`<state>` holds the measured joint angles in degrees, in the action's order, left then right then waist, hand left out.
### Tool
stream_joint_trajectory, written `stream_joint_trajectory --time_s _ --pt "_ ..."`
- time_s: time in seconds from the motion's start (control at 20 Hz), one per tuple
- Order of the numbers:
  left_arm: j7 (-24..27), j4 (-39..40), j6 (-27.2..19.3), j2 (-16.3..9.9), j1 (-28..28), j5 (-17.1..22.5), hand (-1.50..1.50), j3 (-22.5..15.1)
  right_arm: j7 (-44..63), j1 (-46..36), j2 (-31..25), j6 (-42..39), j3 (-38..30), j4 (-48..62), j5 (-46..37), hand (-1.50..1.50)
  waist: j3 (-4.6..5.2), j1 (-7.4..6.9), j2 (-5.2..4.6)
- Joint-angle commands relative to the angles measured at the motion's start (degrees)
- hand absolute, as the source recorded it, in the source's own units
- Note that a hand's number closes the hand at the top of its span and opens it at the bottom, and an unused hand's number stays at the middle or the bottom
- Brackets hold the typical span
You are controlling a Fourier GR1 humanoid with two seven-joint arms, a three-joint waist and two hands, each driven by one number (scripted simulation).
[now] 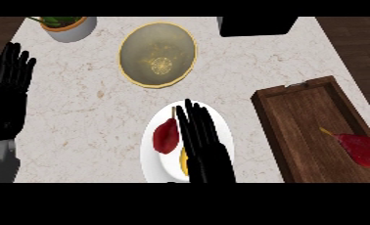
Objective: Pick the lemon from the plate and place it in the bowl
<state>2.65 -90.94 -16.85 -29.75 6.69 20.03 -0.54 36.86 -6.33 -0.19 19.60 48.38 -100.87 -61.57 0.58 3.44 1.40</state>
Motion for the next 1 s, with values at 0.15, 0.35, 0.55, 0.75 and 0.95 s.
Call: stream_joint_trajectory --time_s 0.15,0.35,0.55,0.75,0.95 --pt "0.6 1.3 1.2 0.1 1.8 0.3 0.0 0.4 22.5 1.0 0.2 -25.9 7.9 -9.6 -3.9 -1.5 -0.19 -1.28 -0.56" --pt "-0.2 3.5 3.6 -1.6 4.0 1.9 0.0 2.2 31.3 -1.1 0.1 -38.1 10.7 -12.5 0.2 -1.5 -0.3 -2.01 -0.92" --pt "1.5 5.5 4.5 0.1 5.2 1.5 0.0 1.4 38.6 -2.1 0.1 -39.5 12.2 -14.5 4.5 -1.5 -0.4 -2.43 -1.17" --pt "4.6 7.5 5.1 1.7 3.2 0.6 0.0 1.3 39.7 -2.8 0.0 -43.3 8.8 -16.7 5.7 -1.5 -0.43 -2.56 -1.15" --pt "2.2 5.8 5.7 1.4 4.5 0.8 0.0 1.0 40.0 -5.0 0.0 -44.6 5.3 -16.3 8.6 -1.5 -0.51 -3.08 -1.2"
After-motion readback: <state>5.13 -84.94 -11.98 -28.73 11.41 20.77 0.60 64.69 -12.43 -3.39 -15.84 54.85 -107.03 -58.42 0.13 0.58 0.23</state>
